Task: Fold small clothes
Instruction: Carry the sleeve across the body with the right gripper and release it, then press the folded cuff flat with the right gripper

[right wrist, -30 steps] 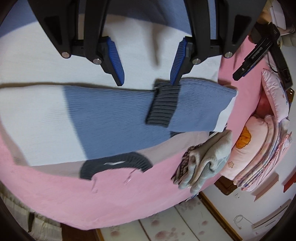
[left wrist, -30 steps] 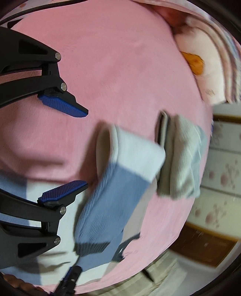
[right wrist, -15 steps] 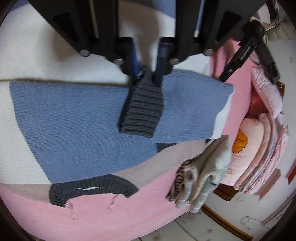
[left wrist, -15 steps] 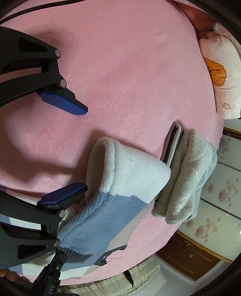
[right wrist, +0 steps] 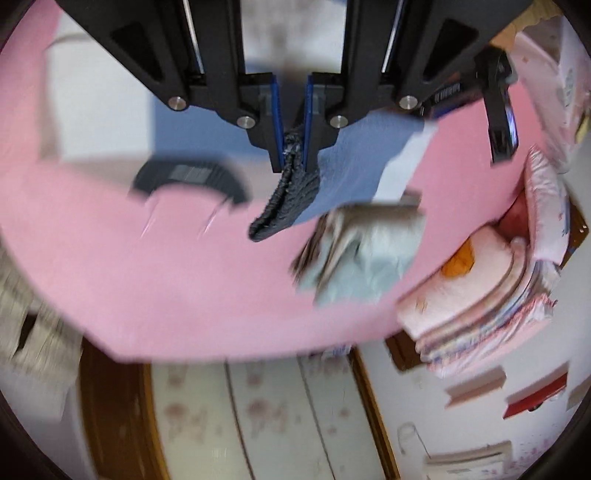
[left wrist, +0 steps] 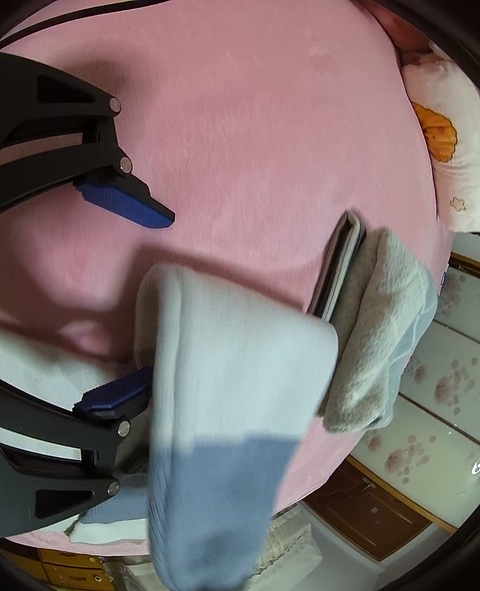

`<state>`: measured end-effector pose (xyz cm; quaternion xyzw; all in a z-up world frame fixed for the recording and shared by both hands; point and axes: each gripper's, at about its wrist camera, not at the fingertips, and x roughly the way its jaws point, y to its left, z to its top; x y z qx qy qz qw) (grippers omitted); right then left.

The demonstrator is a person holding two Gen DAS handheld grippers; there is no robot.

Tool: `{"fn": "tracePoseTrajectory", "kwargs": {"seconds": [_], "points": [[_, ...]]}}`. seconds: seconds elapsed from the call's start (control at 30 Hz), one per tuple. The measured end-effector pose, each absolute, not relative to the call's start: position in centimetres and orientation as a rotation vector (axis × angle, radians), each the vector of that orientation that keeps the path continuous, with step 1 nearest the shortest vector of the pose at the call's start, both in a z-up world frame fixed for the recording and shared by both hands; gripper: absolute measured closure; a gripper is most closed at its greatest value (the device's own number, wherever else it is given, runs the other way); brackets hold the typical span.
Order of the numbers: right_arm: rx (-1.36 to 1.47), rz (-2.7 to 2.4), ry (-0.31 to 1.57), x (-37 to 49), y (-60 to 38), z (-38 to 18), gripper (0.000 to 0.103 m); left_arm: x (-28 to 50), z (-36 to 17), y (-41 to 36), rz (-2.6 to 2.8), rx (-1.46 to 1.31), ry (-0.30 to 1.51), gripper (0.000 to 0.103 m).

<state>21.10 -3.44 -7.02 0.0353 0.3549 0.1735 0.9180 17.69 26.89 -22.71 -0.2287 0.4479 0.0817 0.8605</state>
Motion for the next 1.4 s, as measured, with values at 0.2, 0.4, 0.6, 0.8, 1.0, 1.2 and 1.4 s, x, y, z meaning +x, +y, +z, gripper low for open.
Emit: {"fn": "tracePoseTrajectory", "kwargs": {"seconds": [0.2,0.4,0.6,0.8,1.0,1.2,1.4], "points": [[0.07,0.169,0.666,21.3,-10.8,-6.0,0.094,19.5,-23.3,24.6,0.159,-0.465,0.969,0.027],[0.151,0.041,0.902,22.2,-18.0,-15.7,0.094,20.0,-23.6,23.0,0.171,-0.403,0.992,0.023],[0.306,0.032,1.008,22.7,-20.8,-22.0,0.094,19.5,-23.3,22.3,0.182,-0.347,1.01,0.023],[0.162,0.003,0.905,22.8,-19.1,-19.3,0.094,19.3,-22.8,21.4,0.14,-0.265,1.019,0.042],[0.131,-0.034,0.959,23.1,-19.3,-19.9,0.091,18.3,-21.3,20.2,0.148,-0.156,1.029,0.04],[0.153,-0.065,0.953,21.5,-20.0,-18.7,0.084,16.2,-18.5,21.2,0.151,-0.129,0.985,0.034],[0.169,-0.021,0.863,19.9,-19.6,-16.0,0.083,15.8,-15.4,22.1,0.131,-0.221,0.894,0.034]]}}
